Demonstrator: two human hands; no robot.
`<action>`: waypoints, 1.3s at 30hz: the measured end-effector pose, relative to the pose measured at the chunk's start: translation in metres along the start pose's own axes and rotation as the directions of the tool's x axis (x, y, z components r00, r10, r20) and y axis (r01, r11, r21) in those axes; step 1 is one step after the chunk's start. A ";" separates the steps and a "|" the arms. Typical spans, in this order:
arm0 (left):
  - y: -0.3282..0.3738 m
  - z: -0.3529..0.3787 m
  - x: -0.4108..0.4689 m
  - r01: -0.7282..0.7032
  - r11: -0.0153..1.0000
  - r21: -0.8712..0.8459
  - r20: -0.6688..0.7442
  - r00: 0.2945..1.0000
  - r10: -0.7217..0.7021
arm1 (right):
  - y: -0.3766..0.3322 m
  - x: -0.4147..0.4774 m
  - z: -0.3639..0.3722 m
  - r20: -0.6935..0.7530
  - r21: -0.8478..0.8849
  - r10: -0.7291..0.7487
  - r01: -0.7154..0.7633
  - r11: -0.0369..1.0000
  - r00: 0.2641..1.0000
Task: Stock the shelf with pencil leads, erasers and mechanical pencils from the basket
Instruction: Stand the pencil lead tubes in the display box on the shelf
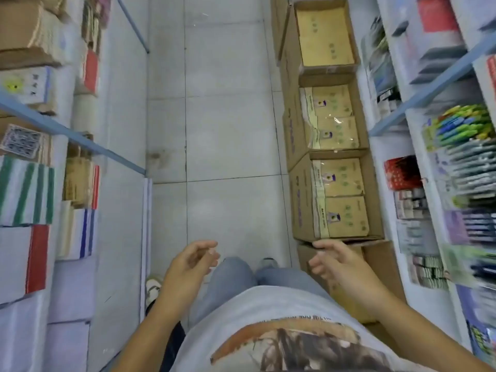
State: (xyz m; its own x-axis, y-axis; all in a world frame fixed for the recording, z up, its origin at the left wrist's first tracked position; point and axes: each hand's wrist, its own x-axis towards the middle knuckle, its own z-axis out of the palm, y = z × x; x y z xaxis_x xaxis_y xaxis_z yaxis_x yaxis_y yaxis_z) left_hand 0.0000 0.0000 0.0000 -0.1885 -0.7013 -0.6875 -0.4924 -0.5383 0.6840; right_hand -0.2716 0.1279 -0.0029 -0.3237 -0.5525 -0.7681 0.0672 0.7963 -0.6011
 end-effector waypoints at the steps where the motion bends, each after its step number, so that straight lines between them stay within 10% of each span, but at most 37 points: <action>1: 0.005 -0.002 0.010 -0.008 1.000 -0.005 -0.006 1.000 0.008 | -0.010 0.011 -0.002 0.008 0.009 -0.004 0.004 1.000 1.000; 12: 0.088 -0.085 0.183 0.054 0.996 -0.064 -0.119 0.991 -0.062 | -0.199 0.184 0.021 0.005 -0.025 -0.015 0.015 1.000 1.000; 26: 0.400 -0.121 0.474 -0.119 0.991 0.054 0.081 0.990 0.115 | -0.441 0.385 -0.034 -0.149 0.144 0.020 0.002 0.990 0.989; 39: 0.616 -0.144 0.683 -0.015 0.997 -0.074 -0.092 0.996 0.008 | -0.758 0.628 -0.106 -0.020 -0.063 -0.083 0.081 0.995 0.996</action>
State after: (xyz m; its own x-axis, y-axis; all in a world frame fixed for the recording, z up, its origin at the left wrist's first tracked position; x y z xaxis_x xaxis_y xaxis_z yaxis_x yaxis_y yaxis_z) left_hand -0.3096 -0.8778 -0.0125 -0.1136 -0.7454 -0.6568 -0.4251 -0.5611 0.7103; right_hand -0.6258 -0.7964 -0.0061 -0.3471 -0.6115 -0.7111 -0.0186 0.7625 -0.6467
